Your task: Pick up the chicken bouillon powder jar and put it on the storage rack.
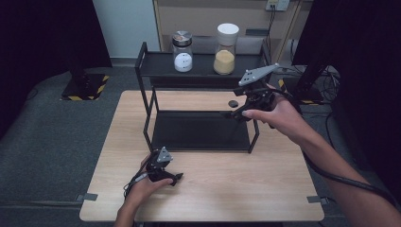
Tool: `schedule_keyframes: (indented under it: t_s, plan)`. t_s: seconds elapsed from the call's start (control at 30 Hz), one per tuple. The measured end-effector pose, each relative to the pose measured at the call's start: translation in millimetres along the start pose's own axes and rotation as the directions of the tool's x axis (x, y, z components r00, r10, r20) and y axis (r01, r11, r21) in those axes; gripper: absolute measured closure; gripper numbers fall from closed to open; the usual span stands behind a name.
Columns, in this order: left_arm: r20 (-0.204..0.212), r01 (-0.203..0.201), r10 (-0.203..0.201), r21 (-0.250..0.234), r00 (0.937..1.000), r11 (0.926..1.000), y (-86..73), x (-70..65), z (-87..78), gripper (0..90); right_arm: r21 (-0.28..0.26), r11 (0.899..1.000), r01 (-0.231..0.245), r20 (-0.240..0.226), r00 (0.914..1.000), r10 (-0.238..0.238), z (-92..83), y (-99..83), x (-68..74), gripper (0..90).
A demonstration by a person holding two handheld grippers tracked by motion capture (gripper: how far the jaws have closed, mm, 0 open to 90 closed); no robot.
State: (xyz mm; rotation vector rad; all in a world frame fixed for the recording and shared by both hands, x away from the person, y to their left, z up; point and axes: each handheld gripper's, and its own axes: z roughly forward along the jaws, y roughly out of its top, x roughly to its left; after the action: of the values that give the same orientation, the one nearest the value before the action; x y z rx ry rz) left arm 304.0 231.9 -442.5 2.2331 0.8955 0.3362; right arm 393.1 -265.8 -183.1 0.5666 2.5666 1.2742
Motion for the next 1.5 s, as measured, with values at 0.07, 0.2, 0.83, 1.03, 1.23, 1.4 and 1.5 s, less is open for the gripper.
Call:
schedule_keyframes:
  t_s: [0.07,0.2,0.83,1.03,1.23,1.4,1.5]
  plan:
    - [0.0,0.0,0.0,0.0,1.0,1.0,0.1,0.0,0.0,0.0,0.008,1.0,-0.002,0.002,1.0,0.002,4.1,-5.4,0.4,6.4]
    - [0.0,-0.001,0.001,0.001,1.0,1.0,0.1,0.0,-0.1,0.0,0.021,1.0,-0.016,0.002,0.9999,0.016,11.7,-16.3,0.4,6.5]
    - [-0.001,0.001,-0.001,0.0,1.0,1.0,0.0,-0.3,-0.1,0.0,0.031,0.996,-0.088,-0.008,0.9961,0.088,40.9,-66.0,4.2,6.7]
    - [-0.001,0.001,-0.001,0.0,1.0,1.0,0.0,-0.3,-0.1,0.0,0.067,0.993,-0.095,-0.013,0.9953,0.096,52.6,-78.6,9.5,6.5]
    - [-0.001,0.001,-0.001,0.0,1.0,1.0,0.0,-0.3,-0.1,0.0,0.09,0.991,-0.095,-0.008,0.9953,0.096,60.7,-92.3,13.3,6.5]
    - [-0.002,0.002,-0.002,0.0,1.0,1.0,0.0,-0.6,0.0,0.0,0.103,0.989,-0.101,-0.006,0.9947,0.103,66.3,-105.6,17.6,6.5]
    - [-0.003,0.003,-0.003,0.0,1.0,1.0,0.0,-0.8,0.0,0.0,0.116,0.988,-0.103,-0.008,0.9945,0.105,70.1,-112.9,20.3,6.5]
